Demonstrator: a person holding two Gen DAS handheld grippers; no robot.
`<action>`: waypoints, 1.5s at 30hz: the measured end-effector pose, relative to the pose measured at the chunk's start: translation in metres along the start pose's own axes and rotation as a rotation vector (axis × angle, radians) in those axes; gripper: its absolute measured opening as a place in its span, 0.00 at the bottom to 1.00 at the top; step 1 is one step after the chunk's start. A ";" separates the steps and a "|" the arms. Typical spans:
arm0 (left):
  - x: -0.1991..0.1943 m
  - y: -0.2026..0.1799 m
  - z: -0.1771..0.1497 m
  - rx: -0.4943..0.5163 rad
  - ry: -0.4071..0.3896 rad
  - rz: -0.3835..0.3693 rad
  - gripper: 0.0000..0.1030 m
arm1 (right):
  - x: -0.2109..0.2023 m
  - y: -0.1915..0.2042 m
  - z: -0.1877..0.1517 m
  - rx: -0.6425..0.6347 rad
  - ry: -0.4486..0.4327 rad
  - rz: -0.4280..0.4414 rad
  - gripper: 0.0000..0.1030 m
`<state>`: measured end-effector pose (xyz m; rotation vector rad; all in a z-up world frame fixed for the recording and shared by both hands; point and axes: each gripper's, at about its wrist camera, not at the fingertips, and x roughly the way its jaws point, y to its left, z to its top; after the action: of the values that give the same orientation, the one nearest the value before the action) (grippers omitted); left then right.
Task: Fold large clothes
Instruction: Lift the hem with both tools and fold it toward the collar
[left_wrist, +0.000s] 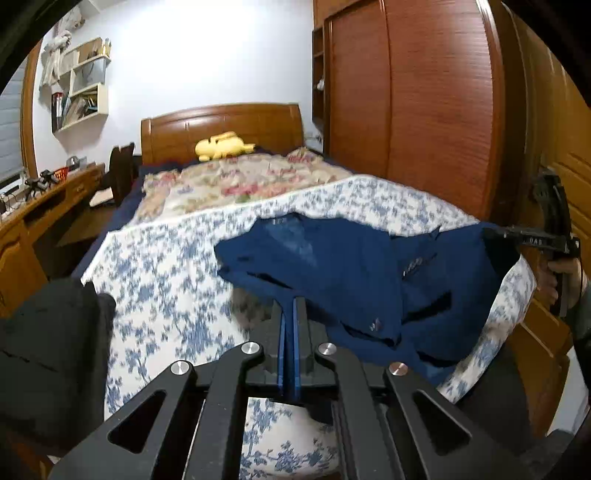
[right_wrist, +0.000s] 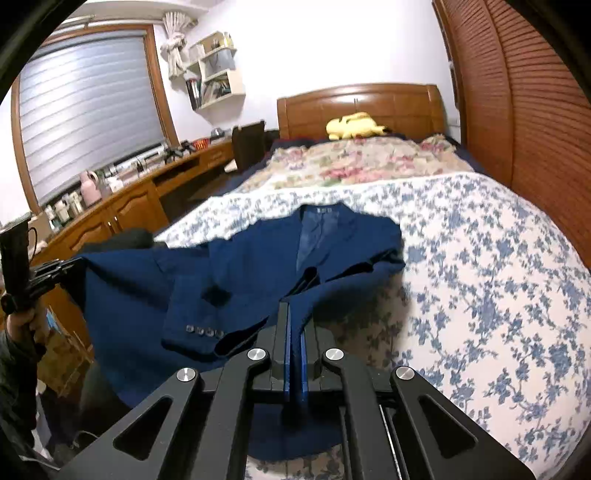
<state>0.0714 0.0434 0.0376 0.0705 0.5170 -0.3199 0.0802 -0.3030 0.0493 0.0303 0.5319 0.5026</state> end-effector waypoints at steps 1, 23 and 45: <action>-0.005 -0.002 0.003 0.002 -0.011 0.001 0.03 | -0.009 0.000 0.000 0.005 -0.015 0.002 0.03; -0.063 -0.011 0.084 0.039 -0.227 0.042 0.03 | -0.148 0.019 0.011 -0.086 -0.252 -0.037 0.03; 0.135 0.033 -0.001 -0.123 -0.010 0.173 0.03 | 0.075 -0.030 0.005 -0.026 0.057 -0.297 0.04</action>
<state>0.1917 0.0369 -0.0309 -0.0056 0.5154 -0.1191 0.1523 -0.2940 0.0134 -0.0874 0.5742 0.2211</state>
